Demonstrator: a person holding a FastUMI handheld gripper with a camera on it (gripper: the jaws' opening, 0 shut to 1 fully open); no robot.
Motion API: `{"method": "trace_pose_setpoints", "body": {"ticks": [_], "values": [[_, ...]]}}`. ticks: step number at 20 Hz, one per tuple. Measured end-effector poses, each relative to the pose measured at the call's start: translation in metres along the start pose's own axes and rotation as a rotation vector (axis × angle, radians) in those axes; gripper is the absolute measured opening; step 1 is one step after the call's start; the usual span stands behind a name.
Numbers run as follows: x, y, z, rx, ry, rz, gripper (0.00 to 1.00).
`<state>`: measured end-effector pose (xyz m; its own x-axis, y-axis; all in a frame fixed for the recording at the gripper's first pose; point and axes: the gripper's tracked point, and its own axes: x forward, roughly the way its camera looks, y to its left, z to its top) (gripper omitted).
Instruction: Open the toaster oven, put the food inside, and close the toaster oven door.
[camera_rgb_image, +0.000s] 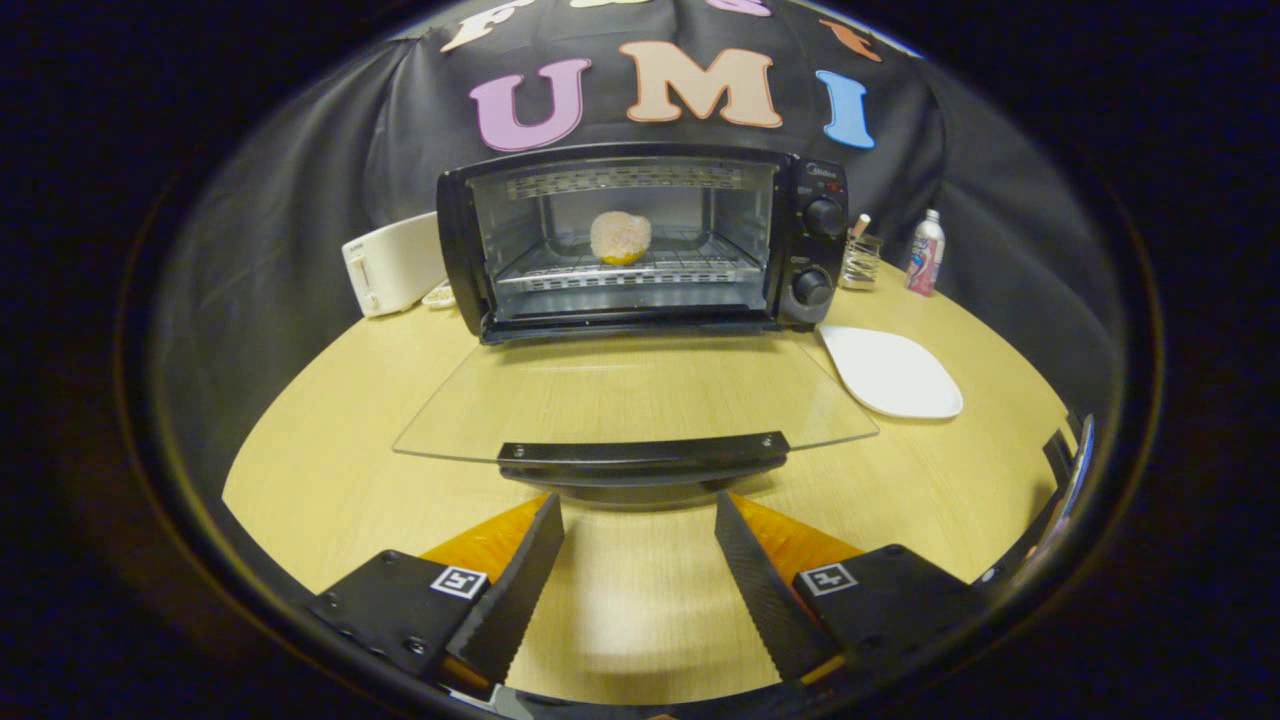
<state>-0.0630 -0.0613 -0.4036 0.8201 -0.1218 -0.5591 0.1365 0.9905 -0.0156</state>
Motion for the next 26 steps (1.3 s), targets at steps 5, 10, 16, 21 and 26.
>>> {"method": "trace_pose_setpoints", "body": {"ticks": [5,10,16,21,26], "values": [[0.006,0.002,0.001,-0.035,0.017,0.011,0.98],[-0.001,0.002,0.009,-0.026,-0.012,0.021,0.98],[-0.010,0.010,0.039,-0.015,-0.096,0.051,0.97],[-0.003,0.016,0.069,-0.031,-0.150,0.063,0.97],[-0.003,0.028,0.110,-0.041,-0.224,0.069,0.98]]}}
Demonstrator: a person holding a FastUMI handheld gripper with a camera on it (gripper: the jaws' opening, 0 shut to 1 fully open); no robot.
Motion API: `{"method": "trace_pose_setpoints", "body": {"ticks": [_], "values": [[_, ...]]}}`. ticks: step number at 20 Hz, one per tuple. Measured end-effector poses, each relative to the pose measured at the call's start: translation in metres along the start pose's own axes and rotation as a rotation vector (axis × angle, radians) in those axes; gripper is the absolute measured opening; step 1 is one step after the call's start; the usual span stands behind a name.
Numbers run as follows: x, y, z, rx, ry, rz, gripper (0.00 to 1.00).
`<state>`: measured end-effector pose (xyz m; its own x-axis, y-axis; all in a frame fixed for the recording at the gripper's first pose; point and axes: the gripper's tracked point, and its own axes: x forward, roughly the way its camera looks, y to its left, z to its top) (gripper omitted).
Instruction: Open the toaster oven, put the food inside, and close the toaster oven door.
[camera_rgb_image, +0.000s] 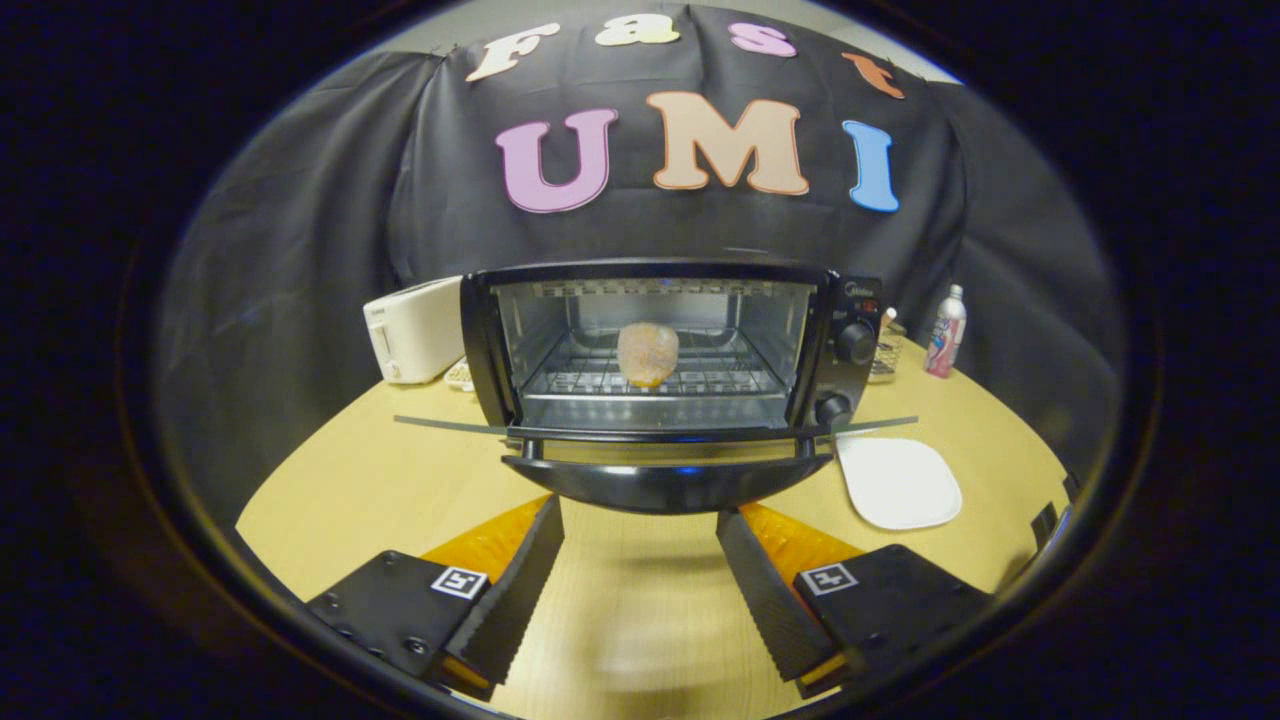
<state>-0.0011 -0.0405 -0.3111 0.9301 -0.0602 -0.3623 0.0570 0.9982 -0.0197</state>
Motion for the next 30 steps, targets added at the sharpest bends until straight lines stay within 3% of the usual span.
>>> {"method": "trace_pose_setpoints", "body": {"ticks": [10,19,25,30], "values": [[0.027,0.023,0.067,-0.015,-0.083,0.057,0.98],[-0.034,0.041,0.127,0.043,-0.202,0.088,0.97],[-0.067,0.054,0.176,0.102,-0.301,0.172,0.97],[-0.076,0.038,0.186,0.117,-0.331,0.154,0.97]]}}
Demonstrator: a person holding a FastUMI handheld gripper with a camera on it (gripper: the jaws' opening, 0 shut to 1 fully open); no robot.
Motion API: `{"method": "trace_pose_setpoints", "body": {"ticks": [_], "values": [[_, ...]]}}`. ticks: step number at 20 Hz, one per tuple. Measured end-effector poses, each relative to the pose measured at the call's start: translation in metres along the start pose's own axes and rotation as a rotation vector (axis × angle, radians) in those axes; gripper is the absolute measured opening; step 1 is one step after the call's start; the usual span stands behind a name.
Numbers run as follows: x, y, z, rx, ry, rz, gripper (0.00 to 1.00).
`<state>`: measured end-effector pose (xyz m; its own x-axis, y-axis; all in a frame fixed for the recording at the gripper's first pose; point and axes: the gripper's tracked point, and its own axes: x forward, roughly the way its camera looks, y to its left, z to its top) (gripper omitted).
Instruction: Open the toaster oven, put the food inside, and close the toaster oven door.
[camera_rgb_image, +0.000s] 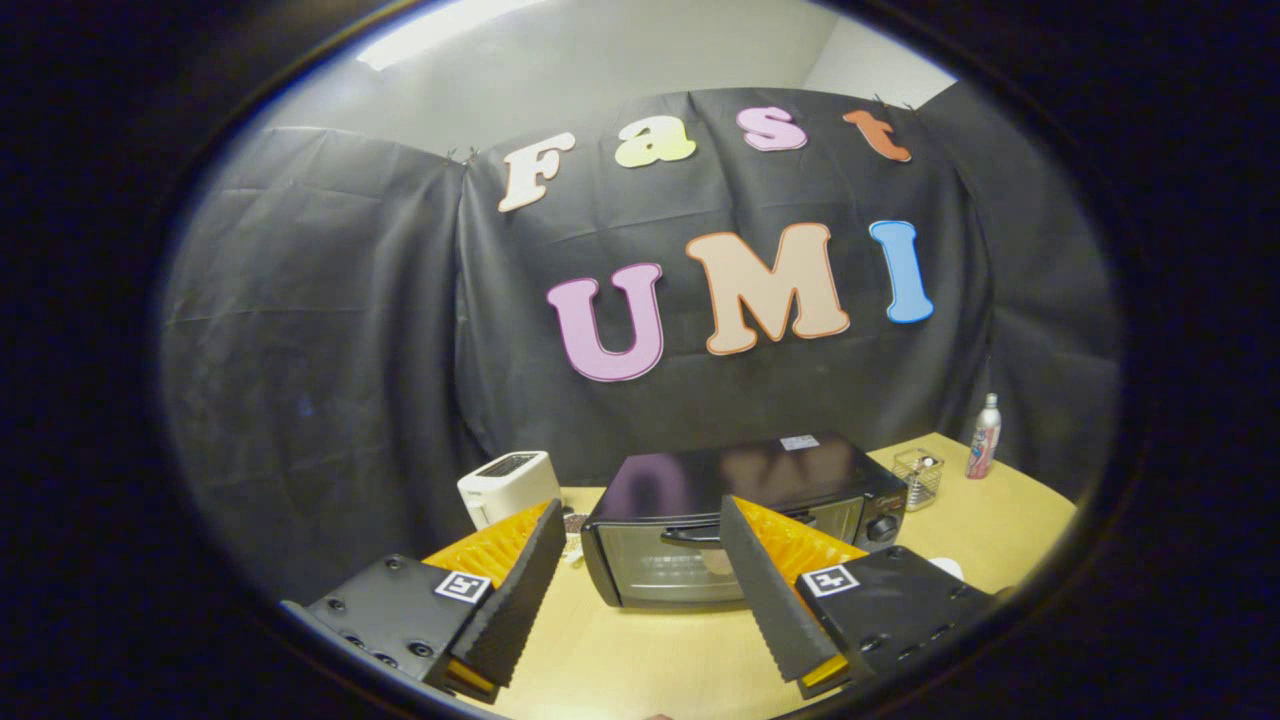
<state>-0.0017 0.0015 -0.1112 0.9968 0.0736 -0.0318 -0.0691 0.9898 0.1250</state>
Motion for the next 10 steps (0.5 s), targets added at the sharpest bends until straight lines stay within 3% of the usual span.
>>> {"method": "trace_pose_setpoints", "body": {"ticks": [10], "values": [[0.002,-0.016,0.003,-0.018,-0.002,-0.028,0.97]]}}
